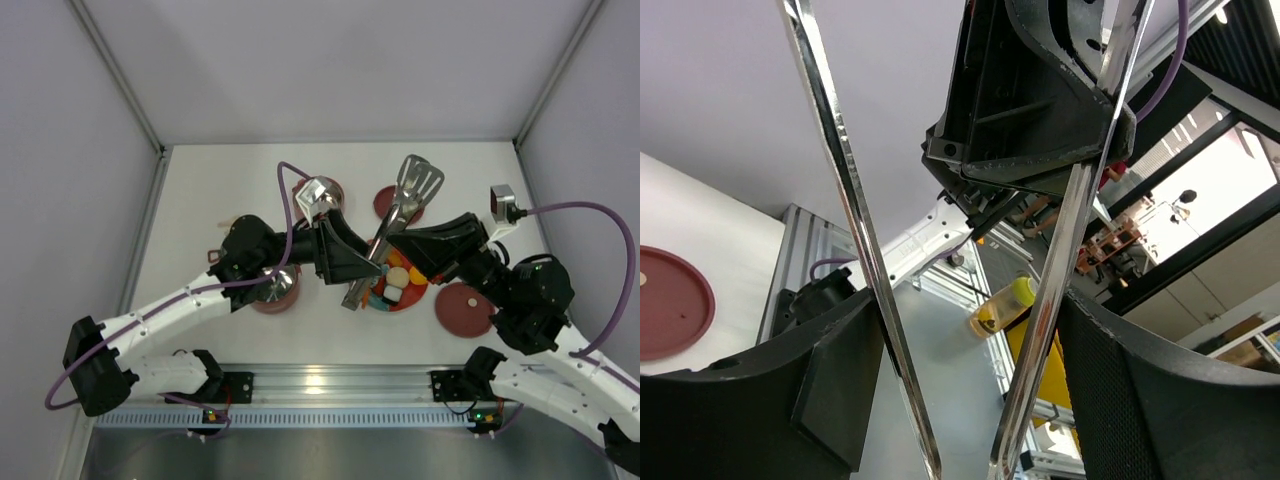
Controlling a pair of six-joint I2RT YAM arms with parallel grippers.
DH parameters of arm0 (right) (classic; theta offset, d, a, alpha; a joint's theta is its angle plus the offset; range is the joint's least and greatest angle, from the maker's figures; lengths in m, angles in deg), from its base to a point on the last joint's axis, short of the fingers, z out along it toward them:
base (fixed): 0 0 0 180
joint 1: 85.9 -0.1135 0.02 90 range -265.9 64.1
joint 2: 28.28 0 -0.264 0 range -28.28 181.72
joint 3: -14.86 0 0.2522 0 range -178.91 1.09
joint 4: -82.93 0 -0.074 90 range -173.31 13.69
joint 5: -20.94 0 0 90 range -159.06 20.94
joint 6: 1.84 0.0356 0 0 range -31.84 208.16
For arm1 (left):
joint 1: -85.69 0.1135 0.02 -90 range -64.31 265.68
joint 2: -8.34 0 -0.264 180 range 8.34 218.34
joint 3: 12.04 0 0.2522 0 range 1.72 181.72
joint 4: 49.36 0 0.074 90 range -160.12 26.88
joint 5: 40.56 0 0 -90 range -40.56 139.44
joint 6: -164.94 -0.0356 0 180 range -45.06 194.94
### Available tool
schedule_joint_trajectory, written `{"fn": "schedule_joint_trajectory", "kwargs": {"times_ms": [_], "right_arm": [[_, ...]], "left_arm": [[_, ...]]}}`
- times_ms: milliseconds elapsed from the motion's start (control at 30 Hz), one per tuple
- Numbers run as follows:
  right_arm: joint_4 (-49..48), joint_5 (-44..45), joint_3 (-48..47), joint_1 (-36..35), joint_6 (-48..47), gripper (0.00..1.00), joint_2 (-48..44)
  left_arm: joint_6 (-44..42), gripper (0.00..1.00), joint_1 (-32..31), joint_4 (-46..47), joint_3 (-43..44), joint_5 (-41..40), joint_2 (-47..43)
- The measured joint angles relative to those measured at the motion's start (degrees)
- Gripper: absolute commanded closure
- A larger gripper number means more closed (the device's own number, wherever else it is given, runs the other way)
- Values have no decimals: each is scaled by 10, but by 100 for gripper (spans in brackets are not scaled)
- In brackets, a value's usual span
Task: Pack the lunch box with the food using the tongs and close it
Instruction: Pick up the clamp at the center of the board.
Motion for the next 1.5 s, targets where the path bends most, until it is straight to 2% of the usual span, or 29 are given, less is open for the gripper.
{"fn": "schedule_joint_trajectory", "kwargs": {"times_ms": [533, 1500], "right_arm": [[-68, 13, 16, 0, -14, 100, 21], [-115, 26, -16, 0, -14, 100, 82]], "left_arm": [[29, 32, 0, 40, -19, -29, 0], [-4, 30, 0, 13, -37, -80, -27]]}}
